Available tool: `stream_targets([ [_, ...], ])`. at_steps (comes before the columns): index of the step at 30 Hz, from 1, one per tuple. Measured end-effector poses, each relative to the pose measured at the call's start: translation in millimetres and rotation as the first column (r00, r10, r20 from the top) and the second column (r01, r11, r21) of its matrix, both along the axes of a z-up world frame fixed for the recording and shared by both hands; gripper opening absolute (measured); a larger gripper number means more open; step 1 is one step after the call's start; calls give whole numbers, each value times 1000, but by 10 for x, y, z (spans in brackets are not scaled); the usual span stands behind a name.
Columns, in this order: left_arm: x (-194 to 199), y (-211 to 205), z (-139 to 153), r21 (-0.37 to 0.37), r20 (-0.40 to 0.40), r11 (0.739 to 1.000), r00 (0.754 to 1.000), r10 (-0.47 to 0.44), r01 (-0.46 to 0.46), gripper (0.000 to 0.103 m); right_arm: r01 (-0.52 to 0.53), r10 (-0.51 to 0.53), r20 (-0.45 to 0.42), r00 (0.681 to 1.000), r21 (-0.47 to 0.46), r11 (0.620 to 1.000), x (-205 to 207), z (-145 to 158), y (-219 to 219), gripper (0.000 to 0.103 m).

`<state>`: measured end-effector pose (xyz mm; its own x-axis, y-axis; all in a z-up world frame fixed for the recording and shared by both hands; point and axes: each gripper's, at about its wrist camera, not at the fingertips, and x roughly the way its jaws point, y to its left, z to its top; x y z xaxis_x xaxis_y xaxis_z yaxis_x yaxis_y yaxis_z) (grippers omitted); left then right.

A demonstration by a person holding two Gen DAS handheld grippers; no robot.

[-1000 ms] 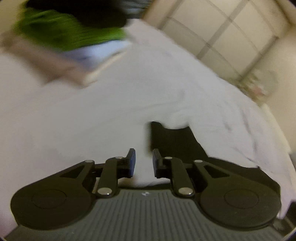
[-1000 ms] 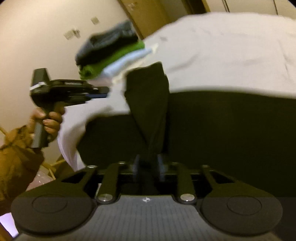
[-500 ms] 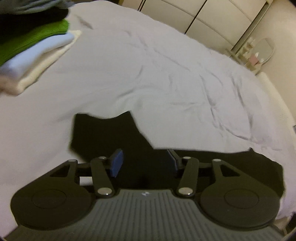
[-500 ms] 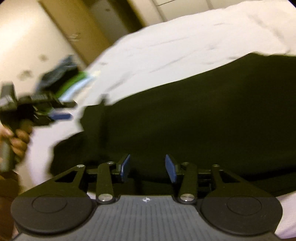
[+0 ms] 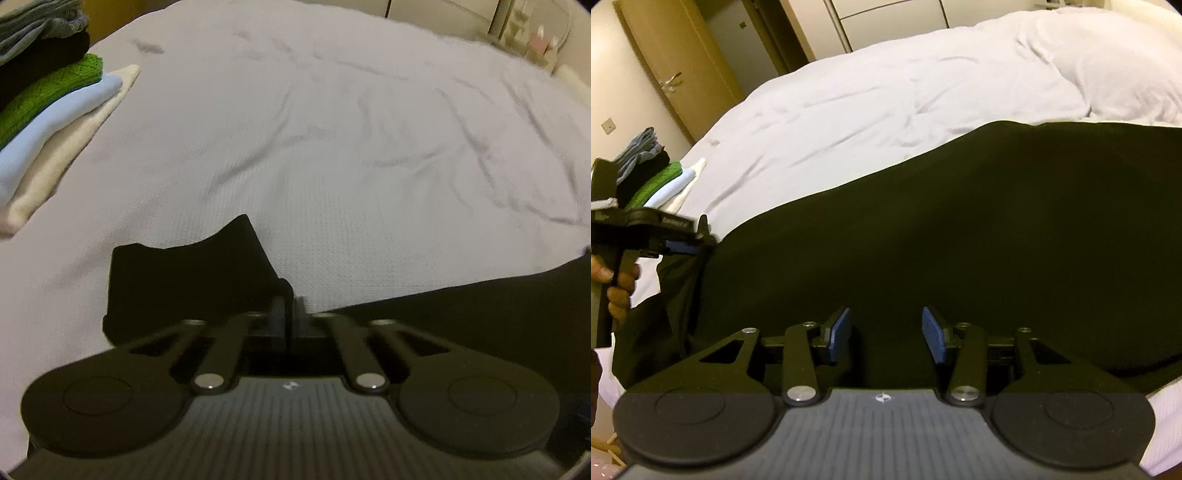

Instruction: Fold clothes

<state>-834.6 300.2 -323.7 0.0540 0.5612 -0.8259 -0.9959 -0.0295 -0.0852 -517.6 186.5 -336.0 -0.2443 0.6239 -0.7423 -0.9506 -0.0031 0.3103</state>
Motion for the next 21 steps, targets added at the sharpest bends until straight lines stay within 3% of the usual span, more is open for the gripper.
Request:
stream_targets([
  [8, -689, -1087, 550, 209, 50, 973, 995, 90, -98, 0, 18, -18, 40, 999, 3, 1000, -101, 27, 56, 51],
  [10, -903, -1389, 545, 208, 93, 966, 987, 135, -152, 1, 21, -21, 39, 999, 2, 1000, -98, 21, 39, 51],
  [13, -1181, -1760, 305, 138, 188, 967, 964, 186, -214, 6, 41, -41, 11, 999, 5, 999, -63, 34, -10, 53],
  [15, -1226, -1932, 97, 70, 187, 964, 953, 240, -256, 5, 54, -54, -26, 998, 1, 999, -27, 41, -41, 54],
  [18, -1259, -2171, -59, 49, 170, 949, 939, 299, -311, 7, 66, -66, -95, 993, -10, 998, 18, 43, -89, 55],
  [21, -1337, -2298, -28, 62, 296, 939, 905, 306, -338, 12, 73, -76, -204, 976, -24, 997, 91, 12, -191, 55],
])
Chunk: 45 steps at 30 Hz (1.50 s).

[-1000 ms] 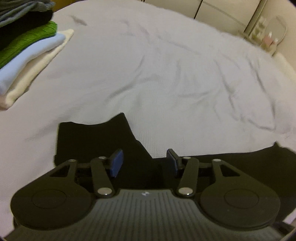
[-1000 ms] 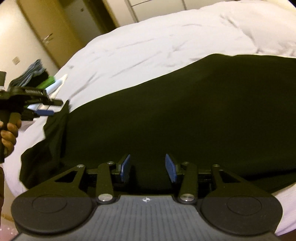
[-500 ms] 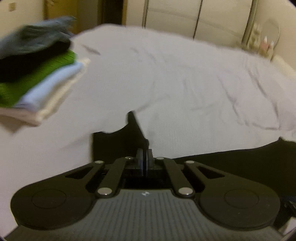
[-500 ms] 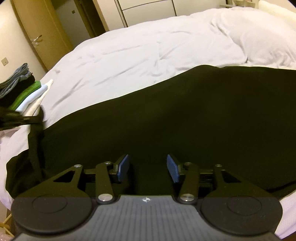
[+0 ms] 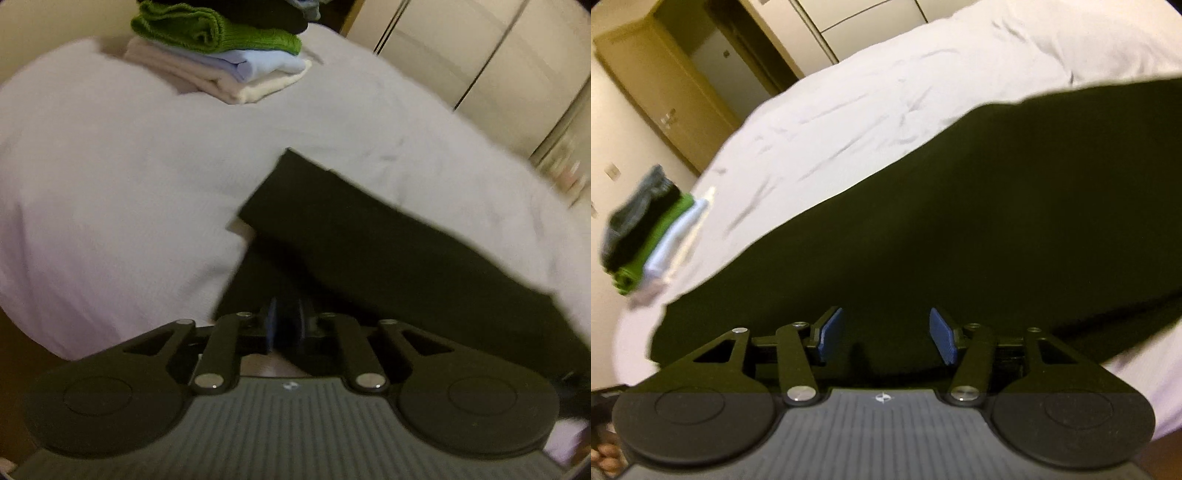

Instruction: Fold clothes

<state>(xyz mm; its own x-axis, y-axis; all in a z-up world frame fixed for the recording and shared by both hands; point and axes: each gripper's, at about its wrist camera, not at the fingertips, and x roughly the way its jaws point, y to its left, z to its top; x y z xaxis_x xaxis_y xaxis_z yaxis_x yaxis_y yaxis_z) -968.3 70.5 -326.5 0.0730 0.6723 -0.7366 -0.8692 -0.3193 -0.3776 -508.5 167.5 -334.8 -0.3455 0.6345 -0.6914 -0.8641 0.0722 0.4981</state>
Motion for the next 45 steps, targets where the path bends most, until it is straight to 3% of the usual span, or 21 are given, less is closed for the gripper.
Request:
stream_targets([
  [2, -18, -18, 33, 34, 45, 999, 999, 22, -24, 23, 20, -20, -85, 996, -7, 1000, 83, -41, -74, 55],
  [4, -31, 24, 46, 55, 92, 997, 995, 46, -51, 30, 66, -70, -227, 971, -24, 997, 229, -135, -143, 55],
  [6, -54, 98, 56, 73, 154, 994, 985, 75, -87, 30, 112, -129, -409, 903, -65, 992, 383, -285, -181, 57],
  [8, -76, 186, -3, 56, 187, 991, 976, 112, -125, 37, 152, -193, -574, 796, -118, 981, 532, -459, -217, 57],
  [10, -99, 274, -66, 37, 218, 986, 964, 150, -161, 40, 186, -252, -653, 715, -169, 968, 630, -615, -245, 57],
  [13, -75, 332, -164, 13, 222, 987, 962, 156, -163, 35, 219, -296, -656, 694, -199, 955, 727, -703, -273, 52],
  [14, -51, 335, -154, 23, 197, 988, 970, 146, -154, 24, 226, -302, -658, 690, -200, 953, 753, -715, -281, 52],
  [15, -26, 337, -142, 34, 169, 989, 976, 136, -144, 17, 235, -307, -653, 692, -198, 952, 779, -709, -281, 52],
  [17, -5, 359, -135, 22, 133, 990, 982, 134, -138, 13, 245, -313, -645, 697, -196, 949, 815, -698, -273, 51],
  [19, -4, 373, -151, 9, 136, 991, 982, 131, -133, 16, 251, -317, -638, 702, -196, 948, 836, -686, -259, 49],
  [21, 1, 346, -149, 8, 148, 991, 980, 130, -133, 22, 252, -327, -602, 729, -208, 945, 831, -681, -233, 42],
  [22, 2, 332, -141, 13, 156, 991, 980, 127, -131, 26, 248, -329, -613, 718, -216, 944, 847, -686, -240, 43],
  [27, 60, 281, -129, 31, 190, 994, 977, 99, -107, 34, 289, -361, -577, 732, -216, 932, 973, -632, -382, 46],
  [31, 75, 359, -204, 26, 158, 992, 981, 114, -120, 30, 359, -416, -583, 698, -218, 908, 1177, -725, -437, 45],
  [33, 50, 373, -200, 38, 156, 991, 981, 118, -126, 11, 378, -419, -557, 717, -194, 905, 1228, -716, -375, 41],
  [34, 33, 369, -179, 48, 155, 991, 981, 115, -124, 3, 381, -417, -539, 732, -183, 906, 1243, -693, -346, 26],
  [37, 35, 293, -22, 106, 139, 989, 986, 88, -103, 2, 374, -389, -498, 775, -136, 918, 1217, -589, -281, 12],
  [41, 184, 87, 280, 211, 54, 977, 998, 30, -41, 2, 368, -311, -463, 830, 36, 929, 1218, -270, -314, 7],
  [43, 270, -30, 290, 225, 27, 974, 1000, 13, -19, 3, 361, -283, -442, 851, 99, 927, 1256, -147, -351, 6],
  [45, 312, -83, 141, 179, 10, 984, 1000, 17, -19, 3, 352, -282, -403, 870, 109, 929, 1297, -127, -400, 6],
])
